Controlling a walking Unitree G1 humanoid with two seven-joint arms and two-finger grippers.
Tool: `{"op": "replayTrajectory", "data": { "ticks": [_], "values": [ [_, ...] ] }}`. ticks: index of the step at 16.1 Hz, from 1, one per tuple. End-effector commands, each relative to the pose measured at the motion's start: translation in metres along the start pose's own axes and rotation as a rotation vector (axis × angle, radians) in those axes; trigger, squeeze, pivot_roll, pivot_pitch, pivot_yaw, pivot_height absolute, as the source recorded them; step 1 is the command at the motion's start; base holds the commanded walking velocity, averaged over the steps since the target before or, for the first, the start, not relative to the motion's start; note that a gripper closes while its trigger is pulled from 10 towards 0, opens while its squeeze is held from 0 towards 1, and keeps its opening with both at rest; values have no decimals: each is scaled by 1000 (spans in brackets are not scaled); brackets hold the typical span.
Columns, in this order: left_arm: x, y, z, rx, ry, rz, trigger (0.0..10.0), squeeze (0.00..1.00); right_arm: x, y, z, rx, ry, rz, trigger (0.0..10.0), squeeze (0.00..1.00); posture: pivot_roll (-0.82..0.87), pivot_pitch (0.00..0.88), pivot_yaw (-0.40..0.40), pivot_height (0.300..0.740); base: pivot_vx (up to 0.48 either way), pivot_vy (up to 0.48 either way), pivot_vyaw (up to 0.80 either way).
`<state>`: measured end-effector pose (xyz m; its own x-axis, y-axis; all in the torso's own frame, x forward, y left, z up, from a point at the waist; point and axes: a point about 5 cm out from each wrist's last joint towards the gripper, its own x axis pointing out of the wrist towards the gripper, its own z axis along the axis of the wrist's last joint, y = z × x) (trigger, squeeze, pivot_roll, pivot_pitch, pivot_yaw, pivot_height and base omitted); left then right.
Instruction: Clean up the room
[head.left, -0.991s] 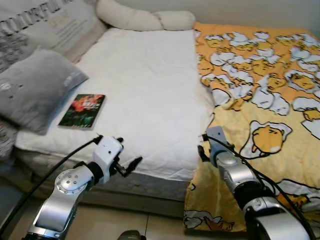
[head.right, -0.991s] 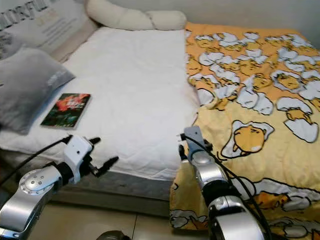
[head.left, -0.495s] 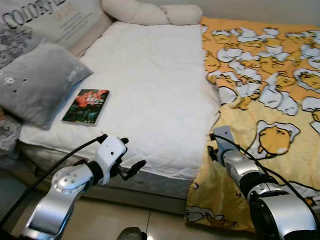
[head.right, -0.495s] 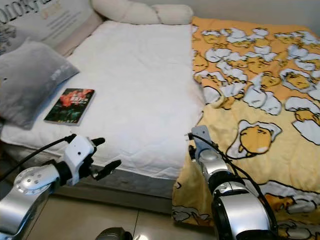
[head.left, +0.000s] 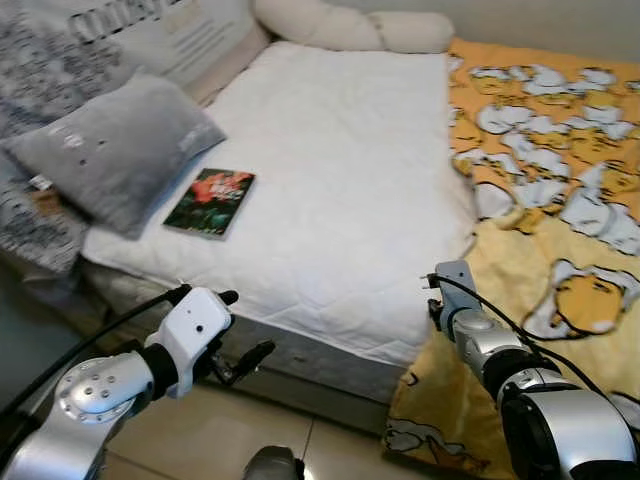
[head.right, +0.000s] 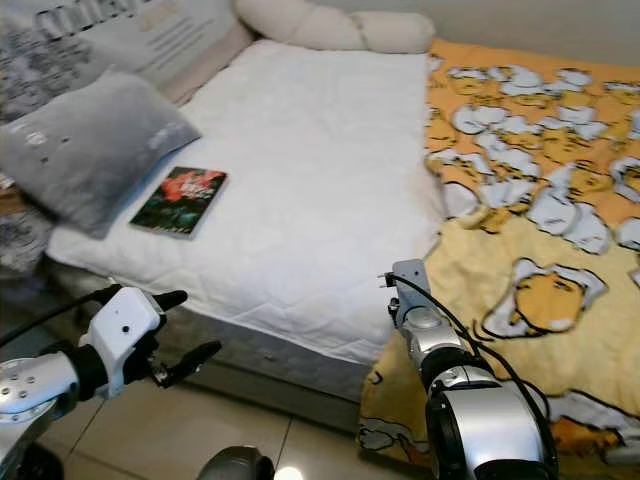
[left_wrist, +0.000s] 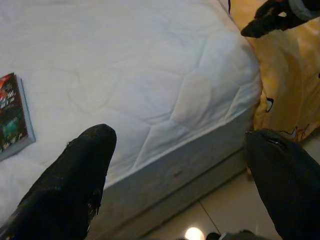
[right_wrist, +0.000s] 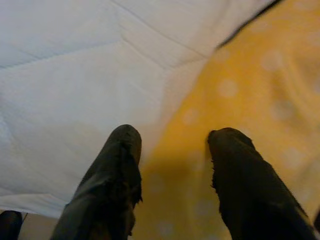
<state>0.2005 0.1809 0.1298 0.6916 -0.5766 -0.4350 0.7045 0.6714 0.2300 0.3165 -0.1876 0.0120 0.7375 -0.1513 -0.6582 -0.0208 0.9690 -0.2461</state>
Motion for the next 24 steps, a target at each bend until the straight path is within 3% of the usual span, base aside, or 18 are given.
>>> {"op": "replayTrajectory", "data": {
  "ticks": [1, 4, 5, 6, 8, 12, 16, 17, 23, 24],
  "values": [
    [-5, 1, 4, 8, -3, -1, 10000, 0, 0, -6, 2, 8, -7, -23, 0, 0, 495, 65, 25, 740, 0, 0, 0],
    [-10, -5, 6, 7, 11, -32, 10000, 0, 0, -15, -1, 70, -21, -70, 0, 0, 483, 107, 39, 740, 0, 0, 0],
    [-12, -6, 6, 5, 10, -32, 10000, 0, 0, -15, 2, 107, -45, -80, 1529, 0, 459, 110, 47, 740, 0, 0, 0],
    [-11, -7, 7, -14, -4, -16, 10000, 0, -1, -17, 8, 183, -107, -99, 10000, 1000, 436, 106, 50, 740, 0, 0, 0],
    [-6, -11, 9, -35, -27, -4, 10000, 0, -2, -18, 16, 248, -210, -106, 10000, 1000, 389, 95, 49, 740, 0, 0, 0],
    [2, -13, 7, -55, -45, -19, 10000, 0, -6, -24, 17, 284, -301, -177, 10000, 1000, 313, 108, 47, 740, 0, 0, 0],
    [10, -18, 11, -51, -65, -61, 10000, 0, -4, -18, 4, 220, -236, -134, 10000, 1000, 296, 131, 46, 740, 0, 0, 0],
    [10, -20, 14, -41, -73, -76, 10000, 0, -3, -13, 0, 238, -195, -75, 10000, 0, 300, 157, 45, 740, 0, 0, 0],
    [-1, -24, 17, -25, -59, -93, 10000, 0, -1, -16, -9, 234, -100, -51, 10000, 0, 328, 189, 55, 740, 0, 0, 0],
    [-2, -24, 17, -24, -54, -93, 10000, 0, -1, -16, -8, 239, -90, -37, 1882, 0, 330, 187, 54, 740, 0, 0, 0]
  ]
}}
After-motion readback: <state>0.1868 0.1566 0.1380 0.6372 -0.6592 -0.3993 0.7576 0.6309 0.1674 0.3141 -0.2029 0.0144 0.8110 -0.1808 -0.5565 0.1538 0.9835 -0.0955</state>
